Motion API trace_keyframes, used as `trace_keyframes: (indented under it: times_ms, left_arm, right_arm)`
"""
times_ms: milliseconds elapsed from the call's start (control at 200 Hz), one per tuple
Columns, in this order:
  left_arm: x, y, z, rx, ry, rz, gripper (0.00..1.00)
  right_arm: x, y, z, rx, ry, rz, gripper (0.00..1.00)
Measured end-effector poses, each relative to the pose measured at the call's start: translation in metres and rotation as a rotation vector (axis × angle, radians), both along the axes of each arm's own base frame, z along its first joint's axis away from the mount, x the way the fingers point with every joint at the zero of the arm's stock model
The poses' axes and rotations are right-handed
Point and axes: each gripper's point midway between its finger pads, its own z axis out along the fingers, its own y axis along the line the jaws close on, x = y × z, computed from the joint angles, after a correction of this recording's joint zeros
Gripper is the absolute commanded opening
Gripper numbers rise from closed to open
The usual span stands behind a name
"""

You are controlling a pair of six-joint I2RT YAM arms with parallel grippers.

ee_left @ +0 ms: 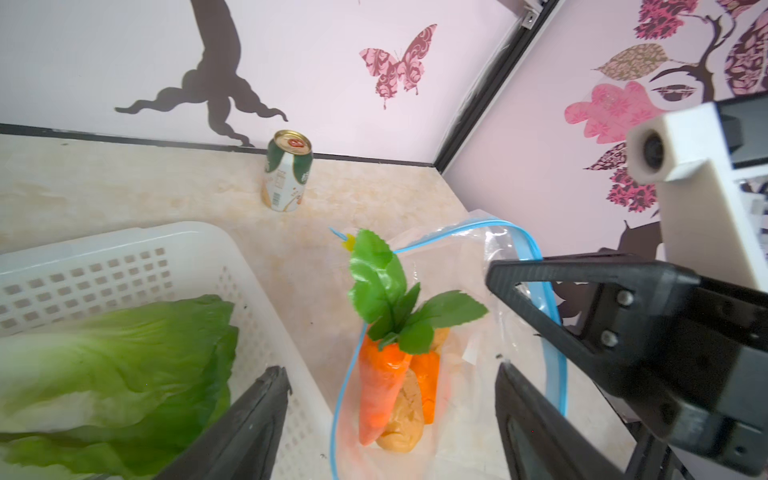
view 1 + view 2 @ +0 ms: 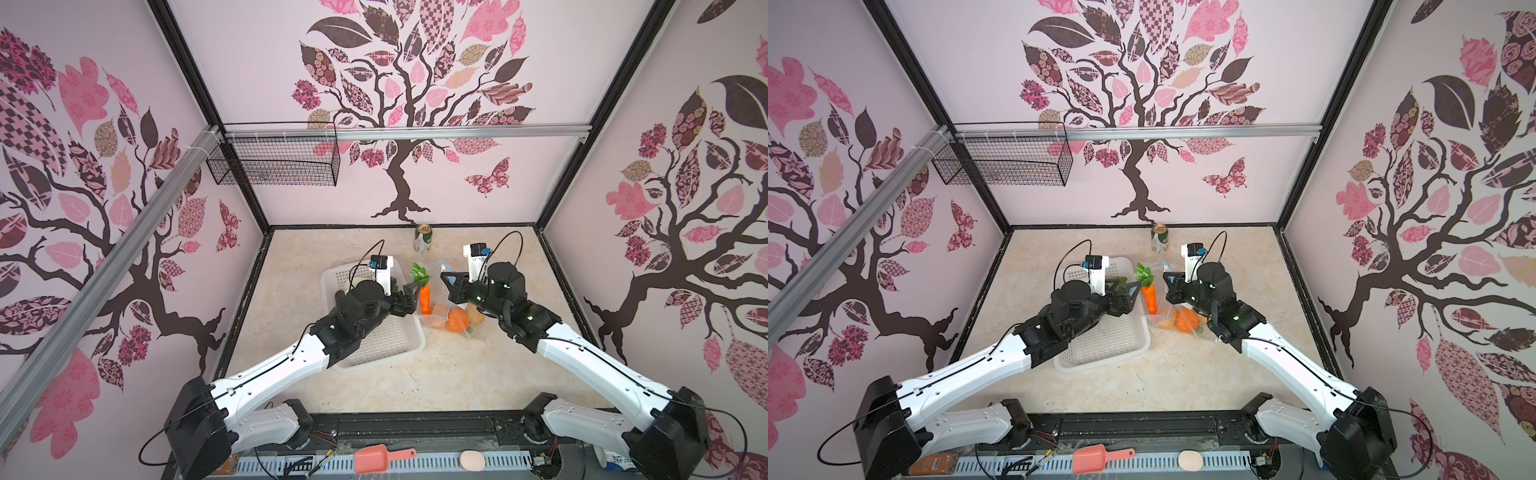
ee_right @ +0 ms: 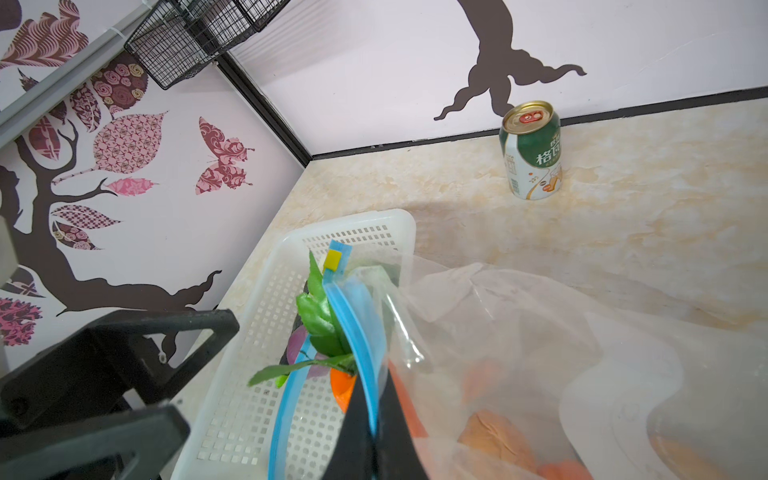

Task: Place the food in the zip-top bag and seal the zipper
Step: 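Grasp the blue zipper edge with the left gripper while the right gripper lifts the bag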

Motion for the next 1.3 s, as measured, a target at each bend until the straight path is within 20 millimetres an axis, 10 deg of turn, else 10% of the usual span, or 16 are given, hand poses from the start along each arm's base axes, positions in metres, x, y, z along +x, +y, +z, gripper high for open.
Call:
trace_keyframes:
  times_ms: [560,720,815,1030,1300]
  left_arm:
    - [-0.003,-0.009,-0.073,0.013,0.258,-0.094,0.45]
    - [-0.007,-0.015,-0.081,0.006,0.297,-0.123,0.03]
    - [-0.009,-0.018,-0.082,0.004,0.304,-0.141,0.0]
    - [-0.007,-0.022,-0.069,-0.012,0.284,-0.155,0.0]
    - [0.01,-0.039,0.02,-0.132,0.116,-0.18,0.0]
  right_arm:
    - [-0.001,-0.001,-0.002,-0.025,-0.007,0.007,0.0]
    - [0.0,-0.002,-0.004,-0.035,-0.008,0.003,0.0]
    - [-0.001,-0.003,-0.006,-0.049,-0.004,0.003,0.0]
    - [-0.005,-0.009,-0.019,-0.123,0.032,0.003,0.0]
    - [-0.005,-0.029,0.02,-0.216,-0.009,-0.068,0.0]
